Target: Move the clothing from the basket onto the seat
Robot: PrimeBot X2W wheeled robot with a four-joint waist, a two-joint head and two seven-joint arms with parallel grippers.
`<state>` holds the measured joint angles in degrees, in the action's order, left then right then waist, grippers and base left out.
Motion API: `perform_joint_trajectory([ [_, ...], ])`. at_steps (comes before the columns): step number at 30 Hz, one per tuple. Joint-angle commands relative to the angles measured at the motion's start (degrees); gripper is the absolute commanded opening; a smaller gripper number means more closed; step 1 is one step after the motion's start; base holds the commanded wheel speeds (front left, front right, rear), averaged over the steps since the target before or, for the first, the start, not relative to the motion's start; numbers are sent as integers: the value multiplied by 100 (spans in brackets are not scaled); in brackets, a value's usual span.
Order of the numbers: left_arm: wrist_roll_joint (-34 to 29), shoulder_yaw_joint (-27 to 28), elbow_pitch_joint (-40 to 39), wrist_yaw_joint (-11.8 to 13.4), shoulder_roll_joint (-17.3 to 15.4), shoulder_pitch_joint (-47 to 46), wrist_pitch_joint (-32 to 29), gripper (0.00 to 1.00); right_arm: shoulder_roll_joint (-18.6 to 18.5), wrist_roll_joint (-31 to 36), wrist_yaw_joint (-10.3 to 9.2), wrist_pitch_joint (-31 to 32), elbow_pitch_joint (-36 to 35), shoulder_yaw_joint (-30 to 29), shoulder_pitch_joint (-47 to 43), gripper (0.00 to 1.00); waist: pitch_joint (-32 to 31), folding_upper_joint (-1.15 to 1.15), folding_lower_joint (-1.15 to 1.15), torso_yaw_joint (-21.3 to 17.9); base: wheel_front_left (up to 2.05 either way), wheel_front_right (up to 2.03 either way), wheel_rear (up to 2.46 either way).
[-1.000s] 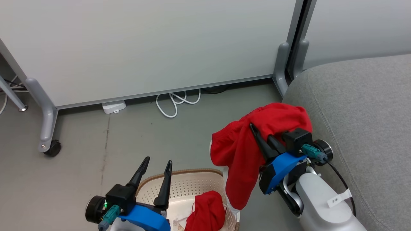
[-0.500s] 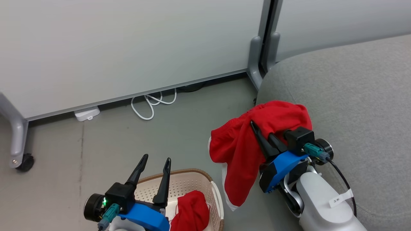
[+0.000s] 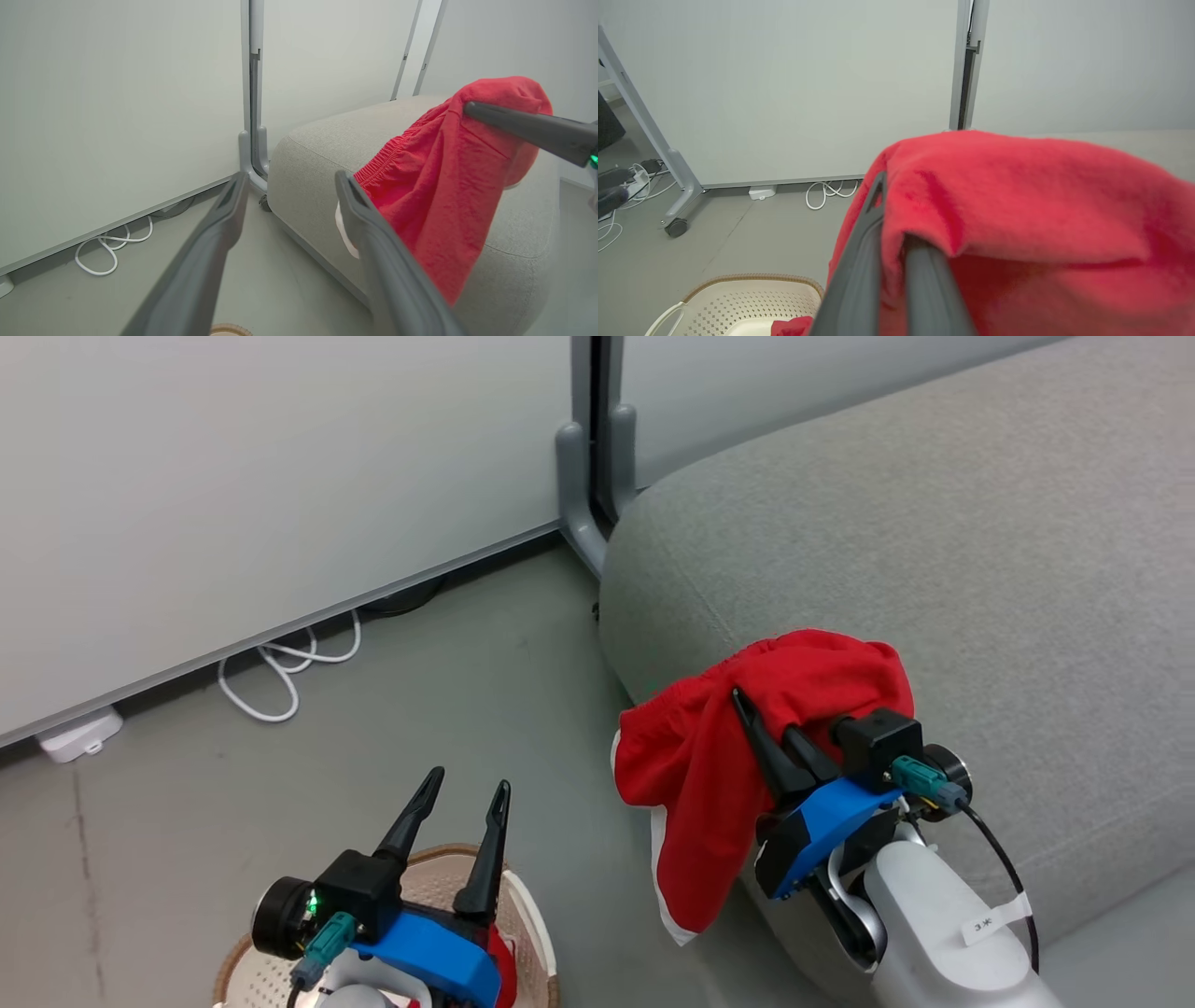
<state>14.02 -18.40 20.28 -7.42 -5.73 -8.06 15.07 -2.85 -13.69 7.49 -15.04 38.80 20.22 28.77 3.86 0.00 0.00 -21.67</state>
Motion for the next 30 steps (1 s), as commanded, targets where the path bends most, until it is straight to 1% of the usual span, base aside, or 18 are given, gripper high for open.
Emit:
perform_joint_trajectory([
  [1,9,12,1,-8,-42,-64,16,100,-7,-53,1,-21,-42,35,-75,0,75,0,0,-292,0,0,0],
  [7,-26,-22,13,-9,-31,-71,16,100,-6,-100,1,-21,-70,69,-71,0,94,0,0,-681,0,0,0],
  [12,-36,-58,25,-9,-37,-92,16,100,-6,-68,1,-22,-99,17,-113,0,113,0,0,-903,0,0,0],
  [22,58,-313,135,-8,-118,-306,16,100,-6,4,1,-21,-225,-201,-244,0,214,0,0,-952,0,0,0],
  [26,87,-340,158,-8,-136,-297,16,100,-6,19,1,-21,-226,-215,-263,0,215,0,0,-947,0,0,0],
  [30,92,-253,122,-9,-141,-227,16,100,-5,-20,1,-21,-205,-174,-251,0,207,0,0,-933,0,0,0],
])
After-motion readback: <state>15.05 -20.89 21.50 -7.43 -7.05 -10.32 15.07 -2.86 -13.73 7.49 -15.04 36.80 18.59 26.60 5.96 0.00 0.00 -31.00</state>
